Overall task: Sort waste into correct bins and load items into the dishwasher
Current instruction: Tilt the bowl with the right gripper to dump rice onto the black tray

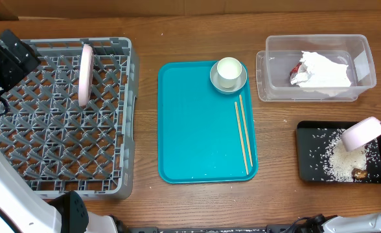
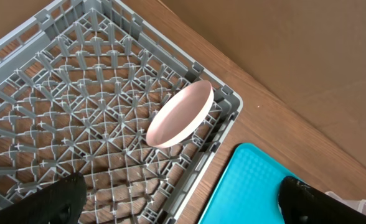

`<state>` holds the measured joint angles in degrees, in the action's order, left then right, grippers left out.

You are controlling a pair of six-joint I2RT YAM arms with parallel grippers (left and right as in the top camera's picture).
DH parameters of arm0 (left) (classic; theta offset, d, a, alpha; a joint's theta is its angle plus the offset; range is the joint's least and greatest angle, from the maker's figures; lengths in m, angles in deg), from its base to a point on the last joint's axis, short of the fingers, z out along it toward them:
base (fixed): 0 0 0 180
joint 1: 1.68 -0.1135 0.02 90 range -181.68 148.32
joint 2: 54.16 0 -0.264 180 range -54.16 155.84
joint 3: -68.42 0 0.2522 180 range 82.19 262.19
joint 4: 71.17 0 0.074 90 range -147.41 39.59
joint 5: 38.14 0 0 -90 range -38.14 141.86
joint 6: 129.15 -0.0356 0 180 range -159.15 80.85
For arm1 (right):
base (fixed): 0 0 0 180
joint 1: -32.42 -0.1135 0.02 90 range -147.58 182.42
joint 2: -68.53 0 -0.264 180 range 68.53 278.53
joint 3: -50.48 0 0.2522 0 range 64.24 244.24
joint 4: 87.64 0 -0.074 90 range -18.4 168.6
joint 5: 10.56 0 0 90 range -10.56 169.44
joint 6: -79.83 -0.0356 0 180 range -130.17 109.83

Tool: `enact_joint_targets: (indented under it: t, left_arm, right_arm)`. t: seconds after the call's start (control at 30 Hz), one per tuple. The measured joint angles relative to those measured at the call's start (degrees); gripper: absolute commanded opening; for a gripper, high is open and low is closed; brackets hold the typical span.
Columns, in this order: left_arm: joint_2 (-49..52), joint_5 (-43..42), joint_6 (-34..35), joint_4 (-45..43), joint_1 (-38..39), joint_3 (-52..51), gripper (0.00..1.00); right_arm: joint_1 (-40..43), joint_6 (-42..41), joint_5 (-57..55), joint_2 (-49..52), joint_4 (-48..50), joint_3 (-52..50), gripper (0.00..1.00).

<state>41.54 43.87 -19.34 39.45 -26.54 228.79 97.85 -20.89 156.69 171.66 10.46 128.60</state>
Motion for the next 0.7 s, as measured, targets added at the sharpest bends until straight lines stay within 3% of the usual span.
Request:
enact_joint_targets:
  t: [0.1, 0.43, 0.63, 0.7]
  left_arm:
    - [0.0, 0.0, 0.0, 0.0, 0.0, 0.0, 1.0]
    - [0.0, 0.0, 0.0, 0.0, 0.0, 0.0, 1.0]
    - [0.0, 0.0, 0.0, 0.0, 0.0, 0.0, 1.0]
    - [0.0, 0.0, 0.0, 0.0, 0.0, 0.0, 1.0]
  right_arm:
    - [0.0, 0.3, 1.0, 0.0, 2.3, 0.1, 0.04]
    - [0.1, 6.3, 6.6, 0.0, -12.2, 0.1, 0.04]
    - [0.1, 7.5, 7.1, 0.0, -10.9, 0.1, 0.04]
    - [0.1, 7.7, 7.3, 0.0, -6.2, 0.1, 0.04]
